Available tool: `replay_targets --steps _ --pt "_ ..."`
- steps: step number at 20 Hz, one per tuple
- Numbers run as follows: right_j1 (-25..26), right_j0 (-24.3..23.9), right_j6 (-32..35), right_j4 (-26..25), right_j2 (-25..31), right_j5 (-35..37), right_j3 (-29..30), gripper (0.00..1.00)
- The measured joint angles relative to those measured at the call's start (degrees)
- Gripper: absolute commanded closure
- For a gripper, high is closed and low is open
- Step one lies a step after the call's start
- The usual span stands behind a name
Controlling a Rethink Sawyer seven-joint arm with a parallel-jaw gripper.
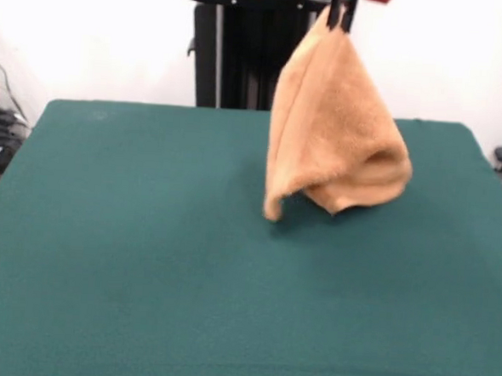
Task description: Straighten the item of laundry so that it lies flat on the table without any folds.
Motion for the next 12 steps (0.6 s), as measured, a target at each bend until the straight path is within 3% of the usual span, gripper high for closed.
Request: replay_targets --steps 12 --pt "-4.66 -0.51 0.0 0.67 0.01 12.03 -4.33 1.0"
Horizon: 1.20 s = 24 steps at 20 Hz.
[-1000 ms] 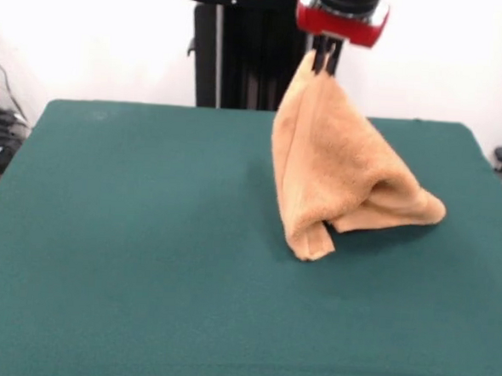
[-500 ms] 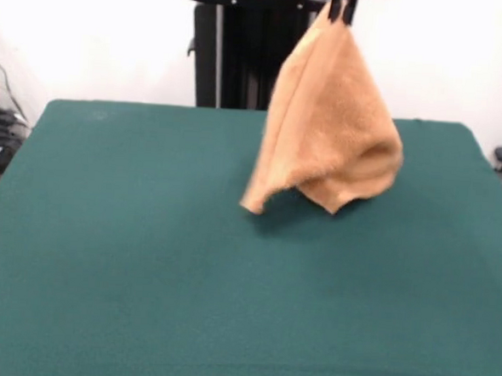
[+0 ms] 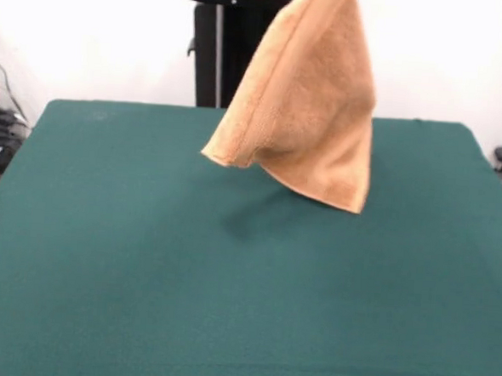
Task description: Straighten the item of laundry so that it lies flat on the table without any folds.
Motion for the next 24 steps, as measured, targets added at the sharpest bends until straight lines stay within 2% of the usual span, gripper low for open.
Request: replay_targets --steps 10,15,19,24 --pt "-0.52 -5.72 -0.01 -0.33 0.03 8.55 -8.43 1.0" --pt "-0.81 -10.61 -0.58 -1.33 0.04 8.54 -8.83 1.0" --pt "-0.79 -15.37 -0.95 -4.0 0.03 8.54 -8.84 1.0" --pt "-0.8 -17.24 -0.95 -5.71 0.02 8.54 -8.81 1.0"
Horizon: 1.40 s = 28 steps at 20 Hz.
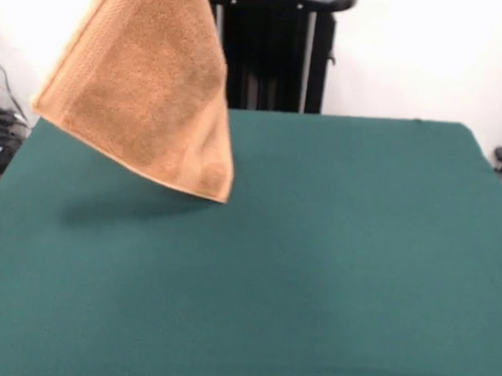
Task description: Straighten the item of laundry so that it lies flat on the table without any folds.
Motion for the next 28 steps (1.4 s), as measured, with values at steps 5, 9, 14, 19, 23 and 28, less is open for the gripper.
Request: replay_targets --steps 5,9,14,19,23,28 --pt "-0.35 1.62 0.0 0.38 0.15 0.0 0.58 1.0" --pt "-0.67 3.33 0.0 1.24 0.55 -0.42 1.21 1.0" --pt "-0.54 7.8 -0.01 4.04 0.94 -3.59 1.49 1.0" --pt "0.4 10.94 -0.01 6.32 1.08 -7.15 1.49 1.0" --pt "1.32 12.24 -0.01 6.8 1.28 -9.62 1.57 1.0" --pt "2.2 10.46 -0.01 6.39 1.63 -12.9 1.8 1.0"
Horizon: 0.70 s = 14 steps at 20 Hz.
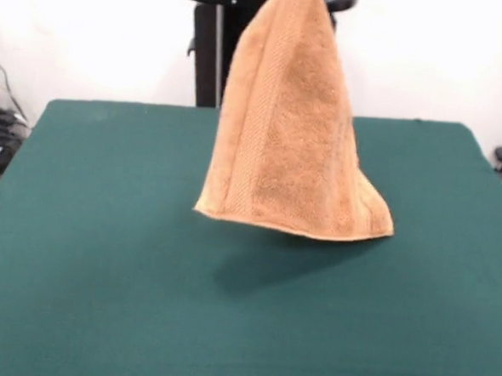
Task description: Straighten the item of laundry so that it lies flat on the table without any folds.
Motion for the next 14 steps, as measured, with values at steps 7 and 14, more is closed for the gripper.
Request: replay_targets --steps 7,14 --pt "1.51 -7.78 -0.04 -3.38 1.75 -2.44 -0.01 1.0" --pt "3.34 -16.77 -0.99 -8.22 3.64 -2.63 -0.1 1.0"
